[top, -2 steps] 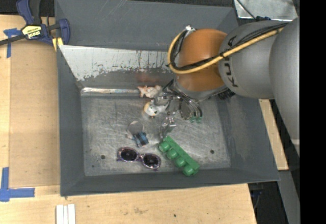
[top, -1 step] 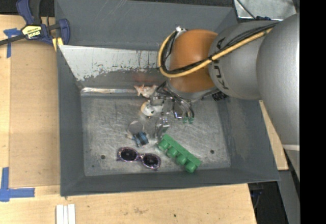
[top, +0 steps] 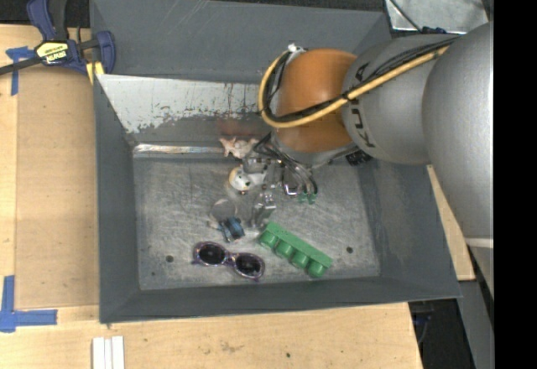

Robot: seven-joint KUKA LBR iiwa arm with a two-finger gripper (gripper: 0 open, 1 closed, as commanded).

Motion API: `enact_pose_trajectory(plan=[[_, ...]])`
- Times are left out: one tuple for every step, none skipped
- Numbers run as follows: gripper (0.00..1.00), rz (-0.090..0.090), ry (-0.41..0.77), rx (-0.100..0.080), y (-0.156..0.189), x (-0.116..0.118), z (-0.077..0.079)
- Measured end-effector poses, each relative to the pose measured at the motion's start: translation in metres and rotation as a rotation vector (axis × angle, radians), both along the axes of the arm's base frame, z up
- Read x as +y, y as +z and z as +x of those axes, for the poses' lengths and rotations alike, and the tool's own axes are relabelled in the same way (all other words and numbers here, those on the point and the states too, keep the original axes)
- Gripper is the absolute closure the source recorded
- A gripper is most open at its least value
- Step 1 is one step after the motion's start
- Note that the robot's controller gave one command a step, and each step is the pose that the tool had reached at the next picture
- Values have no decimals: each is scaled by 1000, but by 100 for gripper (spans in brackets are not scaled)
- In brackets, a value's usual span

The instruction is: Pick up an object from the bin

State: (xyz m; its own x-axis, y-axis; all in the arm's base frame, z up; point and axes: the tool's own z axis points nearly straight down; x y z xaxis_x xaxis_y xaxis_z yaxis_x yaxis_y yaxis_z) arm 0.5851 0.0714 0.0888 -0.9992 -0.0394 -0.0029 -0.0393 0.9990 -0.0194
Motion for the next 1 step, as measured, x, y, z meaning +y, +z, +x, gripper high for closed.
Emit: enact_pose_trajectory(plan=[[0,-7,56,-5,-1,10,1]])
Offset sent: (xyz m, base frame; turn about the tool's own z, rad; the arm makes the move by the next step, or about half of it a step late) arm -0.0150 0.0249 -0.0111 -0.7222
